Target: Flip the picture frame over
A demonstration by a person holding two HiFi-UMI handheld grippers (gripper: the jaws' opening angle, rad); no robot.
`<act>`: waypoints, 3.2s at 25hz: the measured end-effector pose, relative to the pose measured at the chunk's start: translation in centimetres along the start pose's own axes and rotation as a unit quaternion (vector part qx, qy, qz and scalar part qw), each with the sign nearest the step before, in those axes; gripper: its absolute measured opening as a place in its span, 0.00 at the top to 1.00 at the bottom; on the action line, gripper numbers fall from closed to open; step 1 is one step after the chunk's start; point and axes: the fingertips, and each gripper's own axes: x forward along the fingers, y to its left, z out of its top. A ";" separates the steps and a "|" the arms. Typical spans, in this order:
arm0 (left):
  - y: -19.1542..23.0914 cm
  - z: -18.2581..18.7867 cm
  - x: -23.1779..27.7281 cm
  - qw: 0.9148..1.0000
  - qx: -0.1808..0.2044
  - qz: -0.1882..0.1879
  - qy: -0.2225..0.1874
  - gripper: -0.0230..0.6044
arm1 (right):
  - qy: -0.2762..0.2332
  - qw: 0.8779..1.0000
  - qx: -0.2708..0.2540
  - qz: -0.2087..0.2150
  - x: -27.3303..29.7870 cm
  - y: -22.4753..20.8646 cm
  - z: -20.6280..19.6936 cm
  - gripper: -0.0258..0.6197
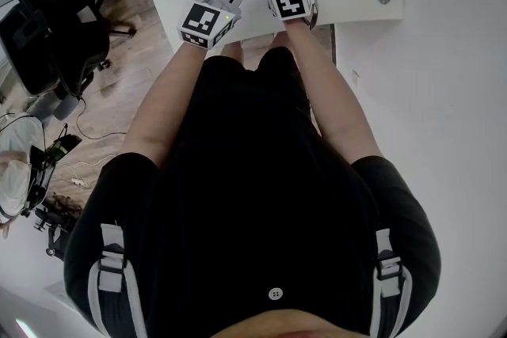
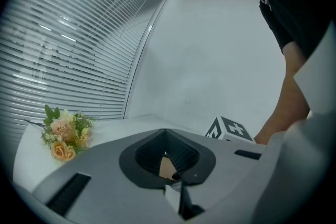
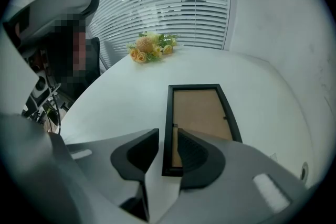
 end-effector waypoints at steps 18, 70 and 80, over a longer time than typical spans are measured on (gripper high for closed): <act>0.4 1.4 -1.3 1.000 0.001 0.014 -0.013 0.96 | -0.036 0.999 0.020 -0.010 -2.0 -0.4 1.8 0.88; -2.4 9.6 -1.9 0.989 0.043 0.131 -0.051 0.96 | -0.113 0.835 0.335 0.421 -12.8 0.5 10.4 0.88; -2.8 9.6 -1.5 0.989 0.046 0.129 -0.057 0.96 | -0.134 0.777 0.380 0.484 -13.4 0.8 10.4 0.88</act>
